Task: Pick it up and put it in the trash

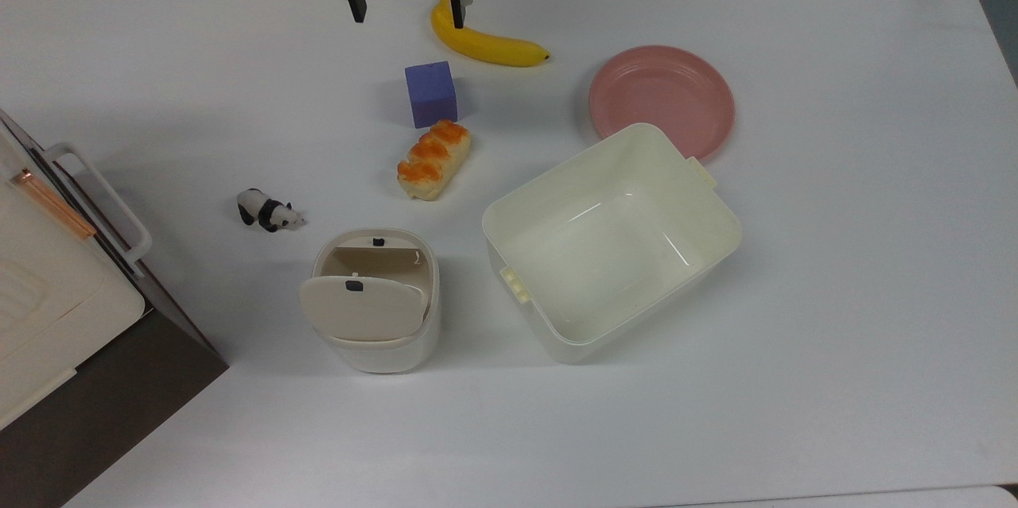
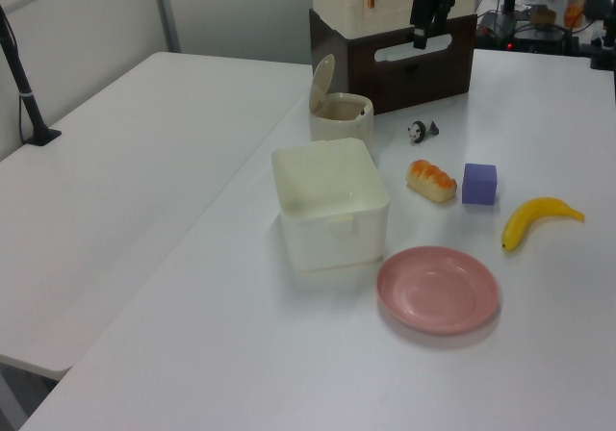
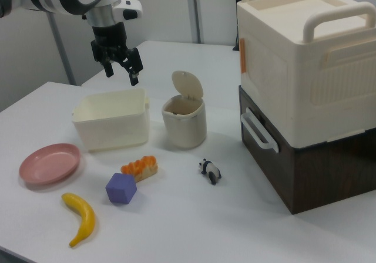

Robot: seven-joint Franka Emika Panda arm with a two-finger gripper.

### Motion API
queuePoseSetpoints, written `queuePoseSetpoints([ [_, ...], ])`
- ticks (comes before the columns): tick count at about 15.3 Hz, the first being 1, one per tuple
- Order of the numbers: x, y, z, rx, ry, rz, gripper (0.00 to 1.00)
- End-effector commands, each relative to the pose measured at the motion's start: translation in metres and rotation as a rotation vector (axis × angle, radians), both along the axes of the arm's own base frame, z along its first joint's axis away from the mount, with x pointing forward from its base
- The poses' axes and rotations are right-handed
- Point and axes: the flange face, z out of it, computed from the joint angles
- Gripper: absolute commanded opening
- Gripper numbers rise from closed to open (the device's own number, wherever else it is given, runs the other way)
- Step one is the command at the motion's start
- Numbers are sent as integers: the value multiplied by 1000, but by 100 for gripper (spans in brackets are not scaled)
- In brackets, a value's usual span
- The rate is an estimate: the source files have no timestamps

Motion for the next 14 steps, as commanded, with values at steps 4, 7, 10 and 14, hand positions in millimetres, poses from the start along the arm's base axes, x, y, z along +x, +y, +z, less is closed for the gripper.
queuePoseSetpoints([
  [4,-7,0,7,17,-14,-48,100],
  [7,-7,0,6,16,-11,-48,100],
  [10,-7,1,5,14,-8,-45,100],
  [14,-9,2,9,2,-7,-32,100],
])
